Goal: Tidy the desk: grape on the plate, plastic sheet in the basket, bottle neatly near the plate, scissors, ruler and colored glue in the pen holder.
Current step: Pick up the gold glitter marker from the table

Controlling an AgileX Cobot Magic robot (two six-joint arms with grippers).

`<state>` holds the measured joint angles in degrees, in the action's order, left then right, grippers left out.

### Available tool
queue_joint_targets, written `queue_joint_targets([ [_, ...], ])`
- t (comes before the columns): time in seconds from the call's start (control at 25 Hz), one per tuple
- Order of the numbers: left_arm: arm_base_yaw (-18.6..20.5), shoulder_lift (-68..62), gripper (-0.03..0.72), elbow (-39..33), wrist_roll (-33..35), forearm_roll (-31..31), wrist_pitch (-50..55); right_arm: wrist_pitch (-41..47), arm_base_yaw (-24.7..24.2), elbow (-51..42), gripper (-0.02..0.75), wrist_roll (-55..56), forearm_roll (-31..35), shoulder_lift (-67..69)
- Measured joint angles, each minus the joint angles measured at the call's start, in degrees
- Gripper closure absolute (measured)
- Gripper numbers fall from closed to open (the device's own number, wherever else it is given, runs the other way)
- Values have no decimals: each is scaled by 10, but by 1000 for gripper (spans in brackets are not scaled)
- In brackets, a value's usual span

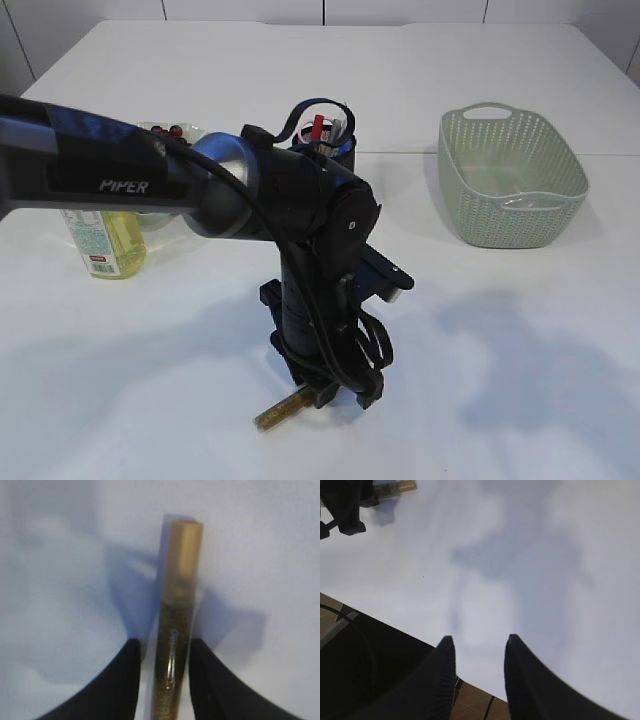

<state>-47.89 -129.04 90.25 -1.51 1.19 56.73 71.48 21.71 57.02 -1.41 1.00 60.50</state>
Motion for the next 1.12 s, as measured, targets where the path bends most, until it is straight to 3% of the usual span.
queue_joint_targets([
  [0.16, 0, 0, 465, 0, 0, 1, -1, 0, 0, 0, 459, 0, 0, 0],
  [0.28, 0, 0, 554, 0, 0, 1, -5, 0, 0, 0, 459, 0, 0, 0],
  [0.4, 0, 0, 596, 0, 0, 1, -5, 0, 0, 0, 459, 0, 0, 0],
  [0.96, 8, 80, 604, -3, -7, -30, -15, 0, 0, 0, 459, 0, 0, 0],
  [1.12, 16, 140, 605, -58, -9, -52, -77, 0, 0, 0, 459, 0, 0, 0],
])
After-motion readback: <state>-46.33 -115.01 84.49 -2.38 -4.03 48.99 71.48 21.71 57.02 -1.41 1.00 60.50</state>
